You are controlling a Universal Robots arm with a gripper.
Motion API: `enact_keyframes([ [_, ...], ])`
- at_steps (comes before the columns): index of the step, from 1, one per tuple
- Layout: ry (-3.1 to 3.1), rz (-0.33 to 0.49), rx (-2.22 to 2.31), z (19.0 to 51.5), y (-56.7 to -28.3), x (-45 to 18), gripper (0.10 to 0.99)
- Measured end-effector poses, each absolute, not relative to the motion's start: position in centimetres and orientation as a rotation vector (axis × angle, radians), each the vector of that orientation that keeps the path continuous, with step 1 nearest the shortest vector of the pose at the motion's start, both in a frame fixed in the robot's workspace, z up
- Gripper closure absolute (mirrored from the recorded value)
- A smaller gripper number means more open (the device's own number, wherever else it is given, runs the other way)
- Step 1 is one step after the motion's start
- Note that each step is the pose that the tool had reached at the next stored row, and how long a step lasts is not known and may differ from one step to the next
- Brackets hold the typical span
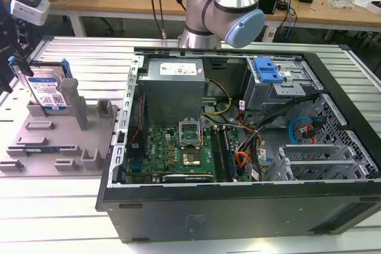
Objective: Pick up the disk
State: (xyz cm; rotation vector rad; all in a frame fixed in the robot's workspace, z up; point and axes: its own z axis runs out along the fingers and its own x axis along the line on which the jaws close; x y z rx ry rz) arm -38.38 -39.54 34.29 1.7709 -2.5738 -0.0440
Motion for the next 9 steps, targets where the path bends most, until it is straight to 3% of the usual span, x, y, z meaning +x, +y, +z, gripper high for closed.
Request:
enact_keyframes([
  [9, -2.34, -0.031, 2.078, 34.25, -39.54, -38.38, 0.545],
])
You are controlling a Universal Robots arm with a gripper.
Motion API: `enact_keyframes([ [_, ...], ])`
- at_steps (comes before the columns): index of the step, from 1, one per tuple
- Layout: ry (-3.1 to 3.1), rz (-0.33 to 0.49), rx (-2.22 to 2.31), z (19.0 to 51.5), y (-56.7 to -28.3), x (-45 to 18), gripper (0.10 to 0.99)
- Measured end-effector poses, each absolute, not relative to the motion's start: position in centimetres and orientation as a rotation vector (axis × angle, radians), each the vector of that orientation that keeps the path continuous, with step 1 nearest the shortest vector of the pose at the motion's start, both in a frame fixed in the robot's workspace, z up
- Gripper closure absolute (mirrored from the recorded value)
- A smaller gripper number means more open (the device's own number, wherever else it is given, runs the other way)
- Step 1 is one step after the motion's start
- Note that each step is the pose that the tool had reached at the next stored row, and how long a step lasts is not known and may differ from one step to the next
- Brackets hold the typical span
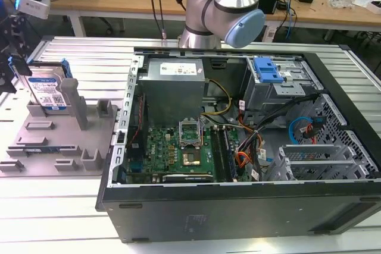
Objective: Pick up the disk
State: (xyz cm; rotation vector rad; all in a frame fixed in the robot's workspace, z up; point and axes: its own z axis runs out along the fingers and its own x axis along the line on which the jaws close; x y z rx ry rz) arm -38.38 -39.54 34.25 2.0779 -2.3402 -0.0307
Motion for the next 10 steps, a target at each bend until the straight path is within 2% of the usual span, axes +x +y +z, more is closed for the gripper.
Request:
enact_keyframes([
  [7, -2.285, -0.028, 2.14, 34.2, -39.5, -38.2, 0.545],
  [10, -2.283, -0.023, 2.138, 34.2, -38.5, -38.8, 0.545],
])
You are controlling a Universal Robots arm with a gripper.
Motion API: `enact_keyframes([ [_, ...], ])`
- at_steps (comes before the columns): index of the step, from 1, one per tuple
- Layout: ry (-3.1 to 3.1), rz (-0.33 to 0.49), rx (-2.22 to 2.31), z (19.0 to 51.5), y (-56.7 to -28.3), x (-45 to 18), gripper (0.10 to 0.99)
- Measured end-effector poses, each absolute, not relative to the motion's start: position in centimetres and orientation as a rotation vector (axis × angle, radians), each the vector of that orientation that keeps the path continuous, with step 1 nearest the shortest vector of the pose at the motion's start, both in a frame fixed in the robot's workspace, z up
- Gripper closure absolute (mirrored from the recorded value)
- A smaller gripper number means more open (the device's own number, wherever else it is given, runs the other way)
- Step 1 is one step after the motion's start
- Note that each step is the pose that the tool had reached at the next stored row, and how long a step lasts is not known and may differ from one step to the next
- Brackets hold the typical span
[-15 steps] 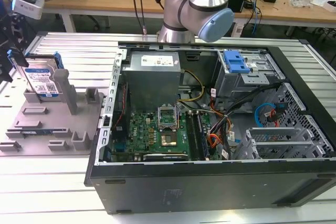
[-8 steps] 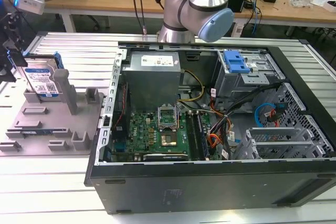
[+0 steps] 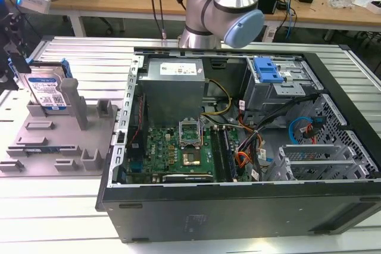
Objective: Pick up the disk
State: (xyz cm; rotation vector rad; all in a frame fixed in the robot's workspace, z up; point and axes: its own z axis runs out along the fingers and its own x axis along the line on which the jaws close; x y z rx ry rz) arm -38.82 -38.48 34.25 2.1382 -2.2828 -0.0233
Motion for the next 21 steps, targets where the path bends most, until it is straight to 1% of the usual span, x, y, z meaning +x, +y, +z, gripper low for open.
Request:
enact_keyframes([
  [6, -2.278, -0.02, 2.141, 34.2, -35.7, -40.5, 0.545],
  [11, -2.266, -0.016, 2.15, 34.2, -31.7, -41.5, 0.545],
  [21, -2.264, -0.014, 2.151, 34.2, -31.6, -41.6, 0.545],
])
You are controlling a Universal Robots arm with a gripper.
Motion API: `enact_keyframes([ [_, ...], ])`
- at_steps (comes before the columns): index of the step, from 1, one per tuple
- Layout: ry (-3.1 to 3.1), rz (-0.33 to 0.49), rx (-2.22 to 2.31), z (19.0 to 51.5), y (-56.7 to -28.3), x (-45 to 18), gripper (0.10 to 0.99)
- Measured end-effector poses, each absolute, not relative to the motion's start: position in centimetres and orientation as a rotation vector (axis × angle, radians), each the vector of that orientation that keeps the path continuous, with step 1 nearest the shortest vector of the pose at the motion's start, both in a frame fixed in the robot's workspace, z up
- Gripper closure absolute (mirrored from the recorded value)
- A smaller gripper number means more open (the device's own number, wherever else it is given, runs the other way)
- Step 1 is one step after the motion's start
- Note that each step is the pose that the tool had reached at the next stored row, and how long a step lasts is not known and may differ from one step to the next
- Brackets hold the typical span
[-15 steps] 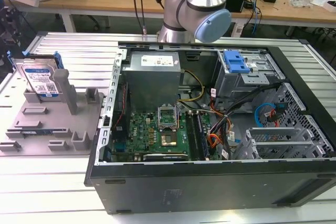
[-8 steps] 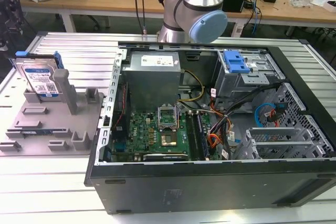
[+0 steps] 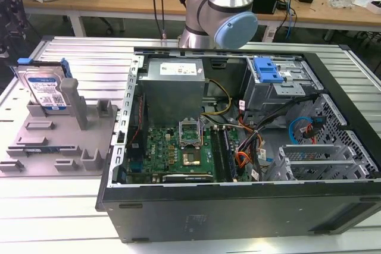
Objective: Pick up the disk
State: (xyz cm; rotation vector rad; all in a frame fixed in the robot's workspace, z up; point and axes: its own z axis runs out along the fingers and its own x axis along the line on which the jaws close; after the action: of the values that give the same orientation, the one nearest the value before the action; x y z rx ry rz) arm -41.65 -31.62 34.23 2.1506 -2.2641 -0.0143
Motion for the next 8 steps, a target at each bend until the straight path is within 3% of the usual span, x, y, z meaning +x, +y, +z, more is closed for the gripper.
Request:
enact_keyframes([
  [8, -2.264, -0.014, 2.151, 33.84, -31.27, -41.48, 0.545],
])
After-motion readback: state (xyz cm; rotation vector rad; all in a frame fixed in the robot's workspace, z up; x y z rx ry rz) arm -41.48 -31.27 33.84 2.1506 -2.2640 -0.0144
